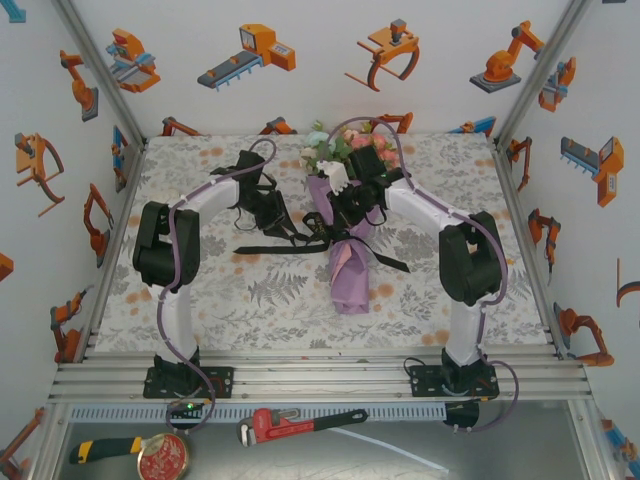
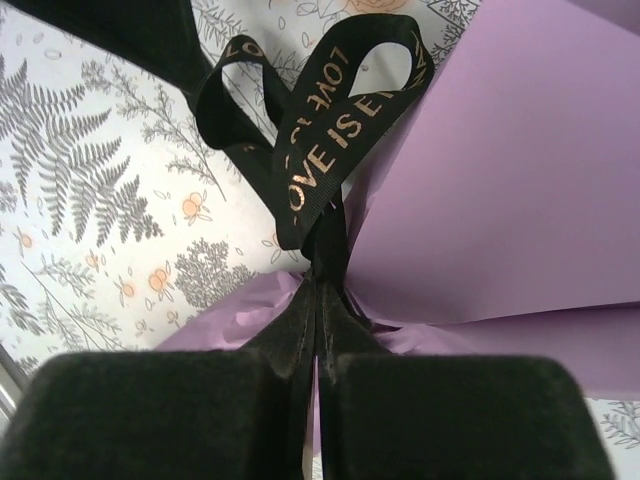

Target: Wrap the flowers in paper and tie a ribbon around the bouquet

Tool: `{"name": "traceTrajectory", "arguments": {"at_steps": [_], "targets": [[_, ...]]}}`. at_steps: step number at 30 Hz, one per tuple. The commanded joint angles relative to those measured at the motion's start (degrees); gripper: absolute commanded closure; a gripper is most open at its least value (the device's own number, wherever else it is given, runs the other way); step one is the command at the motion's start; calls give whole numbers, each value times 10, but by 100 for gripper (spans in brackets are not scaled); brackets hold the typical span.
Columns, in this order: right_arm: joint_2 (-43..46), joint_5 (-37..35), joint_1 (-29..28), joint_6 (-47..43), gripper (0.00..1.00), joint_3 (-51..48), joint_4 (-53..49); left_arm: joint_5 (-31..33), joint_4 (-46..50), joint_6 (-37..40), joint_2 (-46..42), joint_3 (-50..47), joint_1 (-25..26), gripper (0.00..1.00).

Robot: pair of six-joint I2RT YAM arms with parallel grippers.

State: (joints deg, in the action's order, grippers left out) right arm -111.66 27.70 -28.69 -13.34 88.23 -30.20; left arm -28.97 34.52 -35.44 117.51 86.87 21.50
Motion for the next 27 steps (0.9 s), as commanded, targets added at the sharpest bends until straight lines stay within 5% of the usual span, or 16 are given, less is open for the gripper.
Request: {"name": "traceTrajectory", "arguments": {"at_steps": [1, 11, 19, 27], "targets": [[9, 16, -2, 0, 100, 24, -11, 2, 16, 0, -13, 7, 0, 65], [78, 51, 27, 117, 100, -4, 71, 15, 34, 0, -3, 19, -1, 64], [100, 101, 37, 215, 100, -79, 177, -43, 13, 35, -9, 21, 0, 64], [116, 107, 42, 252, 100, -126, 215, 15, 10, -14, 6, 22, 2, 64]]}}
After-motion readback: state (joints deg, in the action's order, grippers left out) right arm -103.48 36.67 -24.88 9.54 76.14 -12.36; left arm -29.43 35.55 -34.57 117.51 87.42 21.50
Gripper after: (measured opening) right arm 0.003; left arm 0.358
